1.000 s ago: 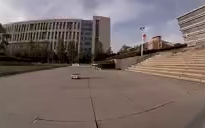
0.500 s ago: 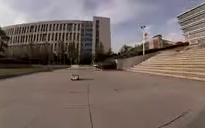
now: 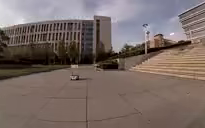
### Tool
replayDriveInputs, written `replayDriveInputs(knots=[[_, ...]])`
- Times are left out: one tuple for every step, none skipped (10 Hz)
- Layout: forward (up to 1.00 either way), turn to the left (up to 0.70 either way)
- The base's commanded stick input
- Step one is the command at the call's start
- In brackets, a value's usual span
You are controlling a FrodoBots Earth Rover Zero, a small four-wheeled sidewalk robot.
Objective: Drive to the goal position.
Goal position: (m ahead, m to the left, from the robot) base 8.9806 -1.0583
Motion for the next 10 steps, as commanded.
replayDriveInputs(knots=[[0.7,0.05],[0.7,0.05],[0.7,0.05],[0.7,0.05],[0.7,0.05],[0.7,0.05],[0.7,0.05],[0.7,0.05],[0.7,0.07],[0.7,0.14]])
